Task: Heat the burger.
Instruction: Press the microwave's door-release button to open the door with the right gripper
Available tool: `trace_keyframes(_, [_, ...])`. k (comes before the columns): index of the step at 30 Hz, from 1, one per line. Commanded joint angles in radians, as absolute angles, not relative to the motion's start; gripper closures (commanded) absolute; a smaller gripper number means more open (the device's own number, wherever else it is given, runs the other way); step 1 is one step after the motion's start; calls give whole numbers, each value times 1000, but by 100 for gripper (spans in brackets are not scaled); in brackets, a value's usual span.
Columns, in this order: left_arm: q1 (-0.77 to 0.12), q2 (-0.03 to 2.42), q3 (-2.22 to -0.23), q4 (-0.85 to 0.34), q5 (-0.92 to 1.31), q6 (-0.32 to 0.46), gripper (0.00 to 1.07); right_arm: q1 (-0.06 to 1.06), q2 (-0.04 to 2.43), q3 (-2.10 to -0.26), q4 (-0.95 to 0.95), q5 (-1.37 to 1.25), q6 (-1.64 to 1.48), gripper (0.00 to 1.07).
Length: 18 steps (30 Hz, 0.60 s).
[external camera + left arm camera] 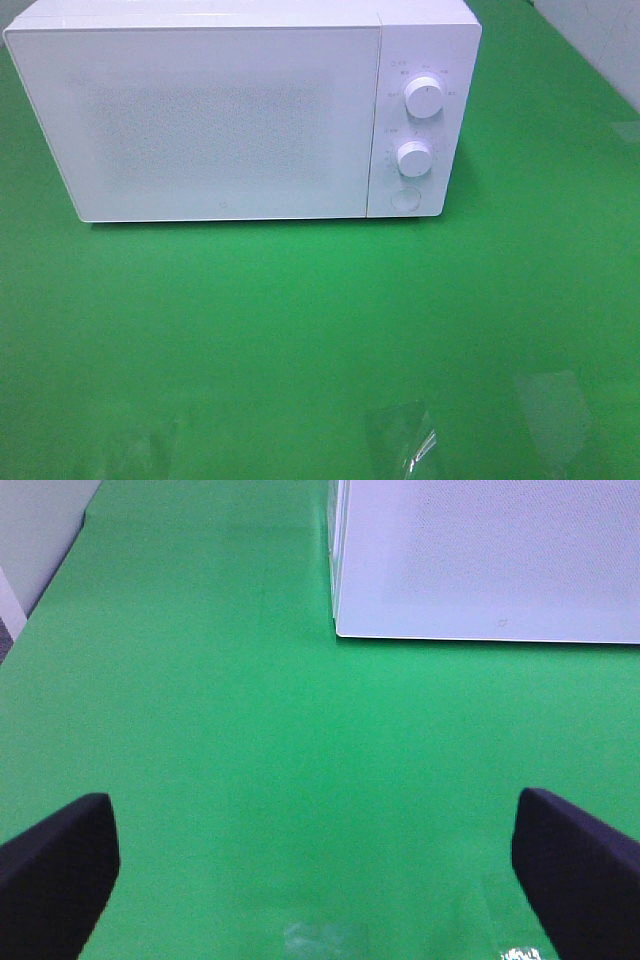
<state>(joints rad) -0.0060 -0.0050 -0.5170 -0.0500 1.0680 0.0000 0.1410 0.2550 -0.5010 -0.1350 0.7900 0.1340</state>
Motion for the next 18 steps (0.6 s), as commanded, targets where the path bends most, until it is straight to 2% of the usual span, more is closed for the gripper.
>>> trace_keyframes(1, [-4,-20,-517,-50,1071,0,7,66,152,-504,-107,803,125,31])
trace_keyframes(13, [-4,-20,-517,-50,1071,0,7,33,-7,-512,-84,846,128,31])
trace_keyframes(18, [-4,-20,-517,-50,1071,0,7,23,-31,-486,-93,961,128,31])
